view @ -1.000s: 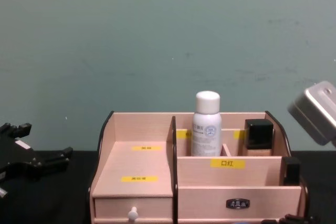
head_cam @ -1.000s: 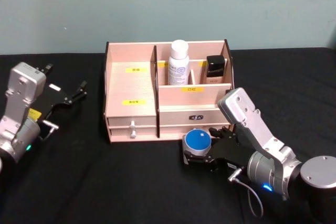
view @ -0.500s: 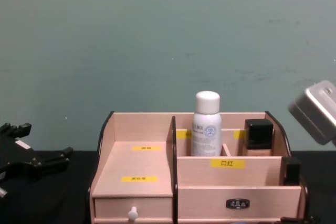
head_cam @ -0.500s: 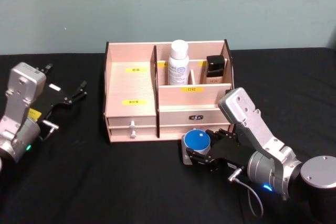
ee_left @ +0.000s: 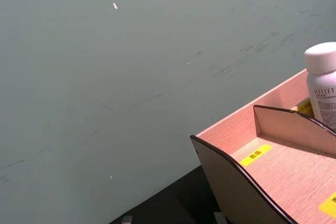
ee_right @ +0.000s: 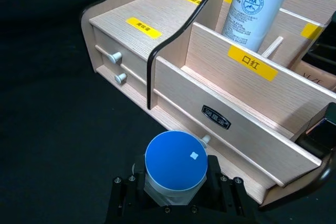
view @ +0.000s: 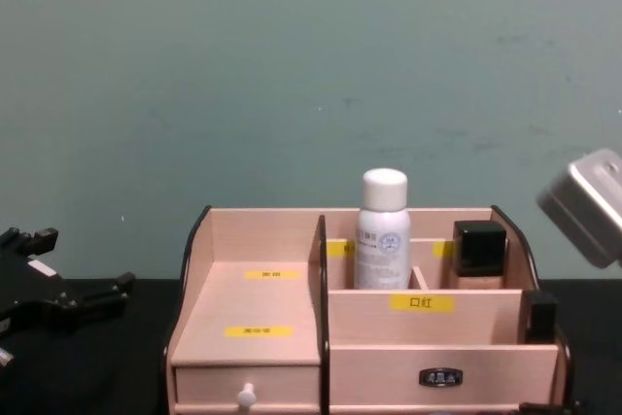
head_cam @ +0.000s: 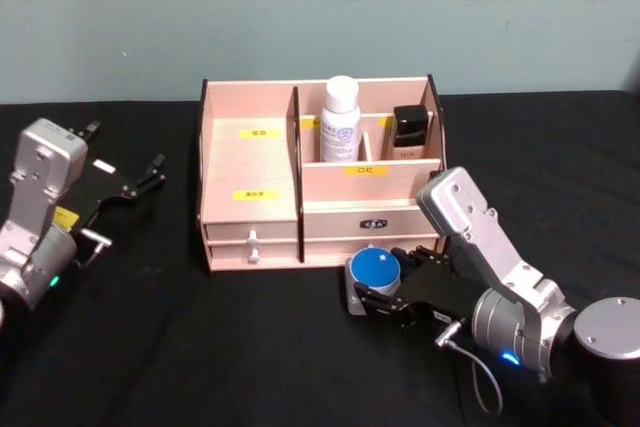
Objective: Pick up the facial cleanser and watermelon frost from the table and place them into the tiered storage box.
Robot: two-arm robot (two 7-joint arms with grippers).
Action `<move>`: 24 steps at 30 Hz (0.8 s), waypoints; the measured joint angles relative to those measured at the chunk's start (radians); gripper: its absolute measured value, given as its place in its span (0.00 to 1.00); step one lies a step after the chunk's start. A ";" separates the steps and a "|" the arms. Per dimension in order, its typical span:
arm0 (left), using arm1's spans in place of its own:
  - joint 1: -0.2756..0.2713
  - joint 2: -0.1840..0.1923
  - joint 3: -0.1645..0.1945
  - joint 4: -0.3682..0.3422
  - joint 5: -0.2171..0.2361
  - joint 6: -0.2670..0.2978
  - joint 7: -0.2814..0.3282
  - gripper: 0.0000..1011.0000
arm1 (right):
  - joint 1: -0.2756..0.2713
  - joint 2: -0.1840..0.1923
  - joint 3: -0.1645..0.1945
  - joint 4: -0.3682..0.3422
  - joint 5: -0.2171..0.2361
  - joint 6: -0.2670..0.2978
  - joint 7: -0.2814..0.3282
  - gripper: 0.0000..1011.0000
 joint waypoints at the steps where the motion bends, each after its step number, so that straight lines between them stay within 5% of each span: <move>1: 0.000 0.000 0.000 0.000 0.000 0.000 0.000 0.99 | -0.001 0.001 0.001 -0.002 0.002 -0.002 0.003 0.70; 15: 0.000 0.000 0.000 0.000 0.000 0.000 0.000 0.99 | -0.010 0.033 0.020 -0.108 0.041 0.037 0.034 0.70; 24: 0.000 0.000 0.000 0.000 0.000 0.000 0.000 0.99 | 0.037 0.002 -0.013 -0.181 0.047 0.116 0.018 0.70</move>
